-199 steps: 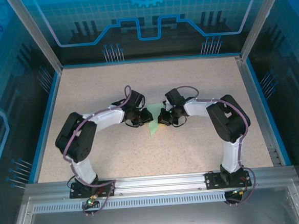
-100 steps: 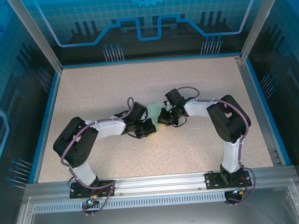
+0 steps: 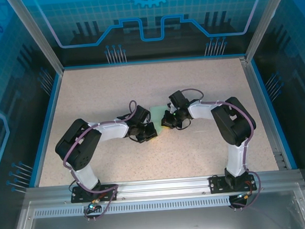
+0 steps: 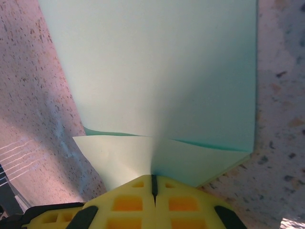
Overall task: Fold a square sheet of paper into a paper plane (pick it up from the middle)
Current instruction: Third fold the triangle at the center of the table.
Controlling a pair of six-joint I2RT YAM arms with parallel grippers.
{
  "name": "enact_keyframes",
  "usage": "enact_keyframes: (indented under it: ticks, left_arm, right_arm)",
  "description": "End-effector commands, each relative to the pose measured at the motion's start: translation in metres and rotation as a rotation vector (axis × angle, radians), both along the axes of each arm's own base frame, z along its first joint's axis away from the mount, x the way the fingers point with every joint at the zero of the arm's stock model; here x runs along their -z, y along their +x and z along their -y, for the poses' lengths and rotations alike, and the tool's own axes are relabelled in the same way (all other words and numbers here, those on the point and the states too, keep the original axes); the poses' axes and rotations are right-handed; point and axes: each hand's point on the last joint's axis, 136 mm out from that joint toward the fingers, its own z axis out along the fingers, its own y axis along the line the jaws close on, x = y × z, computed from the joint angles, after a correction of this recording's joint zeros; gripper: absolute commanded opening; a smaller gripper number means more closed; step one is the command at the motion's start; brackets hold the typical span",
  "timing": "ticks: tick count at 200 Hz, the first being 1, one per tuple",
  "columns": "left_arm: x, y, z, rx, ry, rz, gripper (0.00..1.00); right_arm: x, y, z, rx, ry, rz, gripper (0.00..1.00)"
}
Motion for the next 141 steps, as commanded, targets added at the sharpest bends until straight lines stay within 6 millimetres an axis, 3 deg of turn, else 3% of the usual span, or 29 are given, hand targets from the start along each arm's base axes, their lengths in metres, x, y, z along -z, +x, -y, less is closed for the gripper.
enact_keyframes:
  ticks: [1,24,43,87,141]
  left_arm:
    - [0.025,-0.016,-0.016,-0.002,0.080,-0.063,0.05]
    - [0.027,-0.017,-0.017,-0.005,0.086,-0.067,0.01]
    - [0.027,-0.016,-0.017,-0.006,0.083,-0.065,0.00]
    - [0.027,-0.017,-0.018,-0.008,0.085,-0.063,0.00]
    - [0.030,-0.019,-0.019,-0.020,0.089,-0.072,0.00]
  right_arm:
    - [-0.004,-0.007,0.009,-0.018,0.010,-0.004,0.00]
    - [-0.032,-0.007,-0.006,-0.087,0.068,0.100,0.00]
    - [-0.038,-0.015,-0.019,-0.141,0.072,0.117,0.00]
    - [-0.013,-0.028,-0.029,-0.165,0.063,0.047,0.00]
    - [0.009,-0.038,-0.024,-0.181,0.041,0.006,0.00]
